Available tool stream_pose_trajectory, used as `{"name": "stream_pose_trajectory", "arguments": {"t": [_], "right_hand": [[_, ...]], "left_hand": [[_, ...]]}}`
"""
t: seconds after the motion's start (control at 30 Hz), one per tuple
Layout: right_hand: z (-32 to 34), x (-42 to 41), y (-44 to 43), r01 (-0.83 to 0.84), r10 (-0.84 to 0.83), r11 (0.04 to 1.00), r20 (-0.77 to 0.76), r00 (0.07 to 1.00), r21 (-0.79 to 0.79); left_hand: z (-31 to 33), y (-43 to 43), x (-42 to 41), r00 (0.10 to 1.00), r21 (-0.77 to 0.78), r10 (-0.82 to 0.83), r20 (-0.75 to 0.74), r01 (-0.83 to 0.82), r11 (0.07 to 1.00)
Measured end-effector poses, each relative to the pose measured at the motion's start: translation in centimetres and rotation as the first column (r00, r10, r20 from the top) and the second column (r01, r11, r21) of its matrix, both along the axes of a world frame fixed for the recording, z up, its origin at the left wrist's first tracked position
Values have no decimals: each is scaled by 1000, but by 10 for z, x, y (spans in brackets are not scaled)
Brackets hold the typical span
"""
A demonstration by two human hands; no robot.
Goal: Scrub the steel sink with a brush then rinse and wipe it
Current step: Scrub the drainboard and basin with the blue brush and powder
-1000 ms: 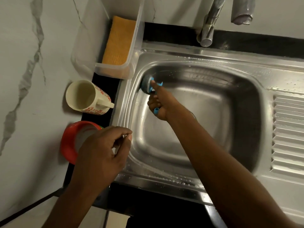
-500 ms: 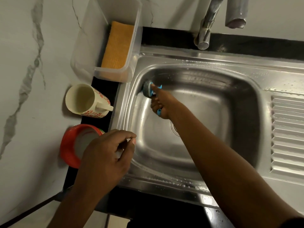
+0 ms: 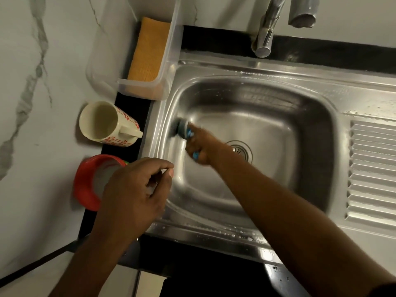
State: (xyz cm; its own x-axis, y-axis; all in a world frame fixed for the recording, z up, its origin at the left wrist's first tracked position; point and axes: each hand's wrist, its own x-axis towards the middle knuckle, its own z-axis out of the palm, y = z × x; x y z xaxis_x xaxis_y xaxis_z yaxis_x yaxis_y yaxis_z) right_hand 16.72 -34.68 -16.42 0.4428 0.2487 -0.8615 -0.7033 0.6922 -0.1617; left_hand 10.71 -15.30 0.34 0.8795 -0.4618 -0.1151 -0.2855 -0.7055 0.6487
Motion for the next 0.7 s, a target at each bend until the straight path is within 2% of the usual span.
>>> {"name": "stream_pose_trajectory", "arguments": {"t": [0.1,0.23,0.33,0.47,0.53,0.63,0.7], "right_hand": [[5,-41,21,-137,141,987,-39,989,89],[20,8,-17,-32,31,999,57,998,6],[12,19,-18,39,-39,999,8,999,-15],[2,-32,21,-107,109,994,-84,990,36],[8,-35,19,-116,119,992,-58,991,53],[23,3,-7,15,-15,1000,28,999,21],[26,19,-14,96,-96,995,18,995,-5]], "left_hand": [[-1,-4,0,1000,22,-16,15,15,1000],[-4,-7,1,999,31,-35,5,35,999],[-2,-8,1,999,30,-35,16,34,999],[-5,-11,0,1000,11,-15,-5,16,1000],[-7,-12,-1,1000,14,-22,-16,22,1000],[-4,-10,0,1000,9,-13,-15,14,1000],[-2,-8,0,1000,9,-8,8,8,1000]]}}
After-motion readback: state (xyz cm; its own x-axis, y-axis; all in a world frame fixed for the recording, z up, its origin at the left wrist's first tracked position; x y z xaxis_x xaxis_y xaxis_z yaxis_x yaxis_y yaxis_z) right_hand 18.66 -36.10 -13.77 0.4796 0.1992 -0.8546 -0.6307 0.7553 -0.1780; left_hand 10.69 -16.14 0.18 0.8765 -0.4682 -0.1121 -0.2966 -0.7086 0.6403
